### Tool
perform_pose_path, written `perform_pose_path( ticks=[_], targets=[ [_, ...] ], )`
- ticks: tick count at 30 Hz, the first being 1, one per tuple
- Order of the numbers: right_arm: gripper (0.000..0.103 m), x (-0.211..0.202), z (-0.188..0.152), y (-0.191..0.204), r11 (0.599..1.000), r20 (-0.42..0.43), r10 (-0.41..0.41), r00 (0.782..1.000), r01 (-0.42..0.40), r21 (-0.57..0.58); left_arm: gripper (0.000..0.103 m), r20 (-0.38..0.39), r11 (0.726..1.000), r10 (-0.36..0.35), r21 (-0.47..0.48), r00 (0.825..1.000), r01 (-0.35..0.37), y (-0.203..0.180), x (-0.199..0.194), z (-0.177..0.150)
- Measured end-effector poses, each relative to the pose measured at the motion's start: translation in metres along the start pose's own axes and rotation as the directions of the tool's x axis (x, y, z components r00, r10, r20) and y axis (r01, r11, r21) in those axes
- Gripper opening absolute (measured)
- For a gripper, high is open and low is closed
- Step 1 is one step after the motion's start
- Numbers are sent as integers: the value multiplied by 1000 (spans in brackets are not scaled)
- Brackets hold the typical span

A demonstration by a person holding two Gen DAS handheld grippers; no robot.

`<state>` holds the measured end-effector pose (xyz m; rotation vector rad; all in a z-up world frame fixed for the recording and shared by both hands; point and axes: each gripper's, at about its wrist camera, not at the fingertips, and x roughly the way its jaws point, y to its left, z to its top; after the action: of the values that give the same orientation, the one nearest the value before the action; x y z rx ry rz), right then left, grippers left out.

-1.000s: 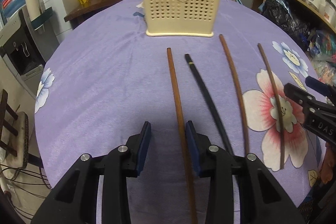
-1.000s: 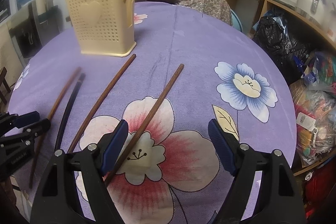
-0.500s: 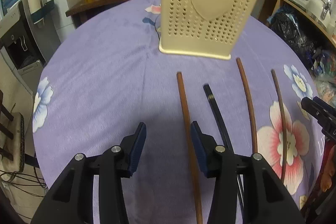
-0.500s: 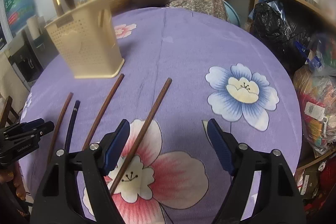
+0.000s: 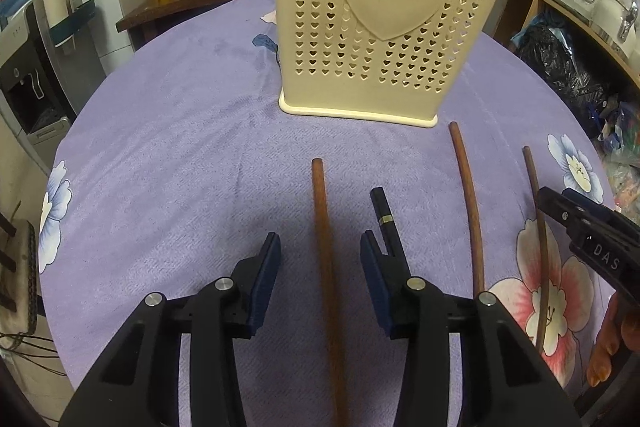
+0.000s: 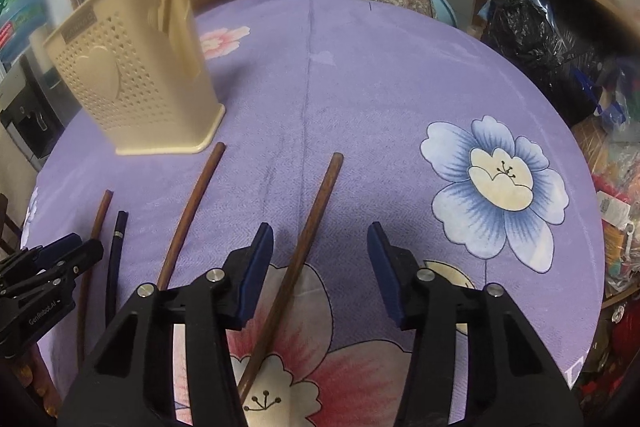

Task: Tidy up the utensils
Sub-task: 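Close left tool on a brown chopstick while right tool grasps another brown chopstick, then carry both brown chopsticks to the beige holder and lower them in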

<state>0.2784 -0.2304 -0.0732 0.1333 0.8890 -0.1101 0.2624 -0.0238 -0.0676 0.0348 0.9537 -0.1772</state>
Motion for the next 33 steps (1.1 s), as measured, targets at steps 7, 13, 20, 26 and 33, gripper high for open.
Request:
perform_pose_path(
  ticks=[7, 13, 20, 26, 33],
  targets=[
    [43, 10, 3, 0, 1000, -13, -21, 1000, 21, 12, 35, 11, 999, 30, 15, 999, -30, -7, 4, 6],
    [38, 16, 9, 0, 999, -9, -39, 999, 39, 1, 31, 21, 999, 38, 11, 999, -39, -7, 8, 10],
    [21, 29, 30, -9, 999, -32, -28, 999, 30, 39, 19, 9, 999, 32, -2, 999, -32, -6, 12, 17],
    [17, 36, 38, -7, 998, -35, -37, 999, 39, 53, 14, -3, 1000, 25, -8, 1000, -25, -5, 15, 22],
    [12, 37, 36, -4, 997, -16, -58, 998, 58, 42, 9, -1, 1000, 27, -11, 1000, -27, -5, 16, 24]
  ],
)
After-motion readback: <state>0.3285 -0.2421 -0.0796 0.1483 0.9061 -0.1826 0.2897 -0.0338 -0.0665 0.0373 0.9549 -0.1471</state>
